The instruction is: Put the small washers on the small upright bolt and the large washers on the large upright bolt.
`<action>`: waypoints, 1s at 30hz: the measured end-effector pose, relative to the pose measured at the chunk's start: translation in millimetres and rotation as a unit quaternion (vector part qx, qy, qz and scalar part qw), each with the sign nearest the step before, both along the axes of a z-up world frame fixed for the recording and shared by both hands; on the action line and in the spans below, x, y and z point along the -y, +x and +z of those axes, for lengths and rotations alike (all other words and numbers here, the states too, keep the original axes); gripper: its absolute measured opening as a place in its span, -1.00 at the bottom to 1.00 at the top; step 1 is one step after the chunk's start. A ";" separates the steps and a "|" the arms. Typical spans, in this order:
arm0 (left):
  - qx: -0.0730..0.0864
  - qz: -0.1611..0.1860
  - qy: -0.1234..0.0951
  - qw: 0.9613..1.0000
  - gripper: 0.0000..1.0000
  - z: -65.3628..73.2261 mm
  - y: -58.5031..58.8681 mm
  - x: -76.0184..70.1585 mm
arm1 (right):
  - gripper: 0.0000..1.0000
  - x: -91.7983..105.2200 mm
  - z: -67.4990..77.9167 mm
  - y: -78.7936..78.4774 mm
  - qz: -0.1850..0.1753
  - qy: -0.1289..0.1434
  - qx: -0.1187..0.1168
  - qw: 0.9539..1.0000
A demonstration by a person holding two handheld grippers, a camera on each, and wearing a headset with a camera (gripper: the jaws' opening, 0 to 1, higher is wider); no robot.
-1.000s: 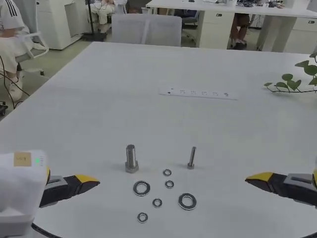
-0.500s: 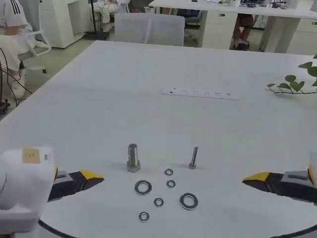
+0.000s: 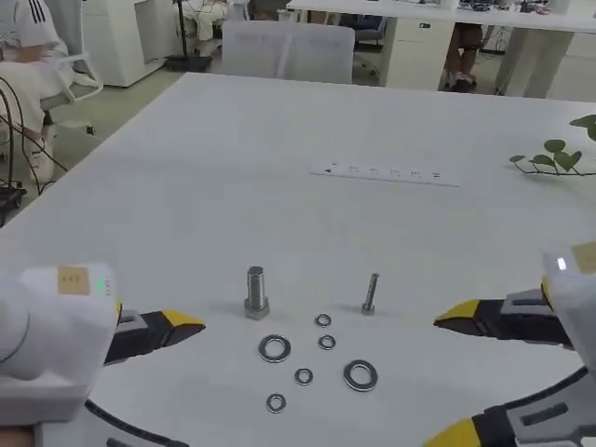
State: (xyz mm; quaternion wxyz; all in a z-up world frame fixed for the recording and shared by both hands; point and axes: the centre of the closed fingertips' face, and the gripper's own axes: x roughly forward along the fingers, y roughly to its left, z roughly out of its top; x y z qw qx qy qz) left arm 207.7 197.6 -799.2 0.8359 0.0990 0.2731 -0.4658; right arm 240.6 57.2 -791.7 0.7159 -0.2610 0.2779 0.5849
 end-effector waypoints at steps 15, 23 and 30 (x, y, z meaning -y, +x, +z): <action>0.006 -0.002 0.003 1.000 0.94 3.2 7.9 2.2 | 0.34 -25.5 3.6 25.4 0.054 -0.036 0.019 0.998; 0.004 -0.001 0.003 1.000 0.93 1.5 8.2 2.2 | 0.27 -41.4 3.4 37.8 0.080 -0.053 0.025 0.995; 0.004 0.002 0.002 1.000 0.93 0.8 8.9 2.7 | 0.19 -53.5 3.8 51.4 0.096 -0.067 0.033 0.993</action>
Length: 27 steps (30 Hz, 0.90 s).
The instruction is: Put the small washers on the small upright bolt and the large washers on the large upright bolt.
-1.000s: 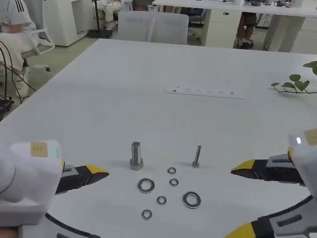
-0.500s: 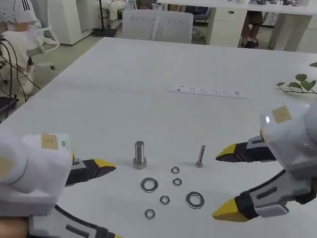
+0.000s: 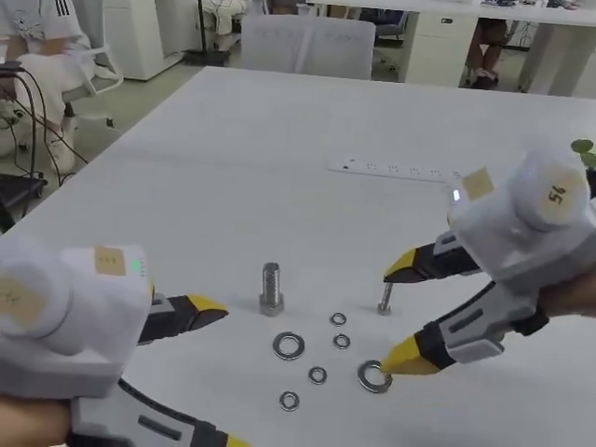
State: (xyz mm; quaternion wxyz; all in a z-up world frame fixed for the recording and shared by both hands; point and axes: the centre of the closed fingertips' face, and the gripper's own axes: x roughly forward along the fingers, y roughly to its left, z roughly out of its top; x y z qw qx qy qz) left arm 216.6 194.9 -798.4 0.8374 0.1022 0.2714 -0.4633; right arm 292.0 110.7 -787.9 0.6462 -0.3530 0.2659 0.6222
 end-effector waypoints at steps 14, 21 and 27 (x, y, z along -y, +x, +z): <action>-0.003 0.002 -0.003 1.000 0.92 -2.6 -0.1 1.2 | -0.06 -20.2 -7.0 23.0 0.018 -0.028 -0.003 0.999; -0.005 0.000 -0.003 1.000 0.91 -3.9 -0.5 2.6 | -0.20 -23.3 -20.1 35.1 0.015 -0.053 0.001 0.998; -0.005 0.000 -0.003 1.000 0.90 -4.3 -0.8 3.5 | -0.35 -24.2 -31.1 42.0 0.012 -0.087 0.007 0.996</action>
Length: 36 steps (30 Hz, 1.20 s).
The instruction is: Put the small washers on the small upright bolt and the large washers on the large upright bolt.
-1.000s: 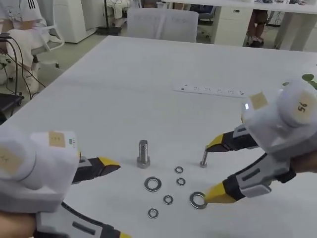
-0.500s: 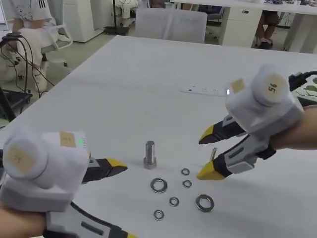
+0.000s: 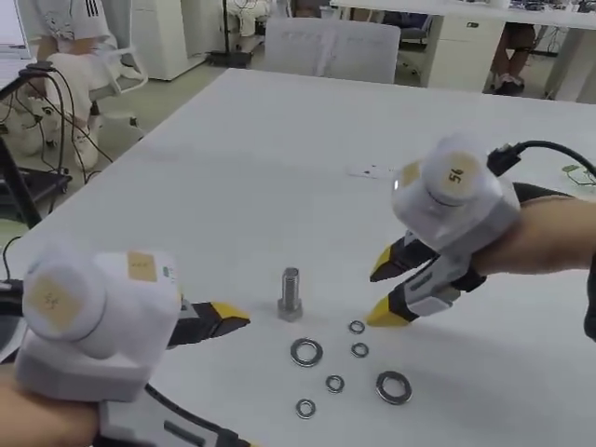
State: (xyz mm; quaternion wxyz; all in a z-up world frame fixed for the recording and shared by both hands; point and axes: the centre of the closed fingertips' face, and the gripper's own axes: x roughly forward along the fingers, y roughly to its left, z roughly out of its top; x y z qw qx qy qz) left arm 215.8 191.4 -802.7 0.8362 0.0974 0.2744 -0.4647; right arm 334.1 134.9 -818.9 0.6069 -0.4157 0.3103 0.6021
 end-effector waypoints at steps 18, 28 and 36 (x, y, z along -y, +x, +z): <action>0.000 -0.003 -0.005 1.000 0.88 0.8 -1.1 2.0 | -0.55 -5.3 -35.4 9.8 0.008 -0.086 -0.012 0.996; -0.001 -0.003 -0.006 1.000 0.87 0.7 -1.4 2.0 | -0.59 -8.5 -47.8 12.5 0.017 -0.108 -0.018 0.994; 0.000 -0.002 -0.008 1.000 0.86 1.2 -1.1 1.6 | -0.60 -7.4 -53.4 11.0 0.021 -0.116 -0.026 0.993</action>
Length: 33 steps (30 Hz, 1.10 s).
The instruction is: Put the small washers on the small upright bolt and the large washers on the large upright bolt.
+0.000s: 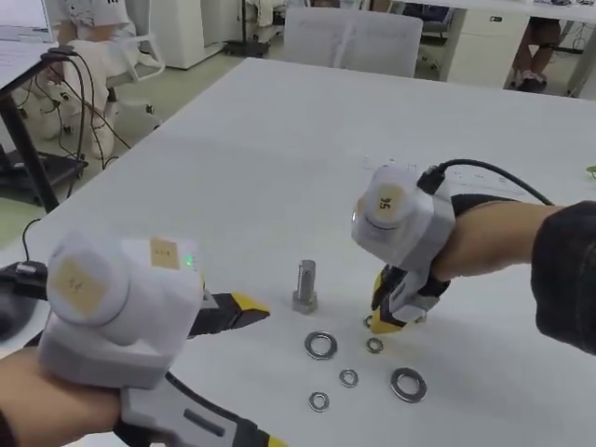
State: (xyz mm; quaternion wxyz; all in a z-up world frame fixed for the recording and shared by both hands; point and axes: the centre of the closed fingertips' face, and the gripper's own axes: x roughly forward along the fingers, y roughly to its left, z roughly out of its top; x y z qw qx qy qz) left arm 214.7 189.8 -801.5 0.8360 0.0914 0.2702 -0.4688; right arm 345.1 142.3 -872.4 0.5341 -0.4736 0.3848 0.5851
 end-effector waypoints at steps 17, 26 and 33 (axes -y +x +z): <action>0.002 0.004 -0.005 1.000 0.86 1.5 1.6 -1.5 | -0.65 -1.1 -4.2 -2.6 -0.007 -0.005 -0.020 1.000; 0.000 0.002 -0.001 1.000 0.85 0.3 0.7 -0.1 | -0.71 0.4 -3.8 -3.6 -0.005 -0.009 -0.013 1.000; -0.002 0.002 0.005 1.000 0.85 -0.8 0.4 -0.8 | -0.72 0.3 -3.3 -3.8 -0.004 -0.008 -0.011 1.000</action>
